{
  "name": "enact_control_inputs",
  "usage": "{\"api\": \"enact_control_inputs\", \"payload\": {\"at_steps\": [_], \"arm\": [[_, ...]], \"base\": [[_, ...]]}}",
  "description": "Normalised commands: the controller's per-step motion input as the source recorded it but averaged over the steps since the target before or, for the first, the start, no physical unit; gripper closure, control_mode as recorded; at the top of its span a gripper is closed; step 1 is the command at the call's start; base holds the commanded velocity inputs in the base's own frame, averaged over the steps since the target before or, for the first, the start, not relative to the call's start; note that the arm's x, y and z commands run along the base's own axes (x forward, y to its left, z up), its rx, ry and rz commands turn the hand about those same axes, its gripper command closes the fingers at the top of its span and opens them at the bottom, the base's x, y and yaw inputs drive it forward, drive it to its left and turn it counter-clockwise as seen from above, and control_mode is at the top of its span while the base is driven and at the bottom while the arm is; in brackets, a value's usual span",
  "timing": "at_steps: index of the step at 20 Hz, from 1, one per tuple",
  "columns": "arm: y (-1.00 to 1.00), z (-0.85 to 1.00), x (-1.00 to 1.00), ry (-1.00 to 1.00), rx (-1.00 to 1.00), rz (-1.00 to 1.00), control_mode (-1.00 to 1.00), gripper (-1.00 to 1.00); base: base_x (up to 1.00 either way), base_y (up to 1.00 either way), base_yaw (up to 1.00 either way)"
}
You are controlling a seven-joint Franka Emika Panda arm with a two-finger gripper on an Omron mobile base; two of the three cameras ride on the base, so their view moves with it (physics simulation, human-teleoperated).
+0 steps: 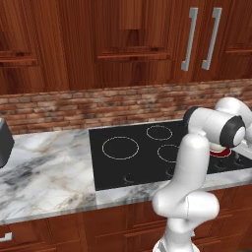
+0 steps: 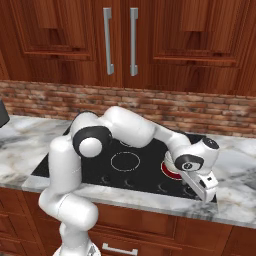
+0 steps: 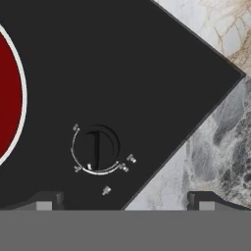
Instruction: Lower the heat of the kettle.
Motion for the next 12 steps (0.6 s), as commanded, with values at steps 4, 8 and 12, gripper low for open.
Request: {"api": "enact_control_inputs", "payload": {"at_steps": [4,8,12], "arm": [[0.0,-0.11,0.01,0.0,-0.03,0.0,-1.0,-1.0],[0.03,-0.08,0.02,0.0,-0.03,0.0,-1.0,-1.0],[0.03,-0.05,0.03,0.0,-0.02,0.0,-1.0,-1.0]], "base": [[0.0,0.0,0.0],[0.0,0.0,0.0],[0.0,0.0,0.0]]}}
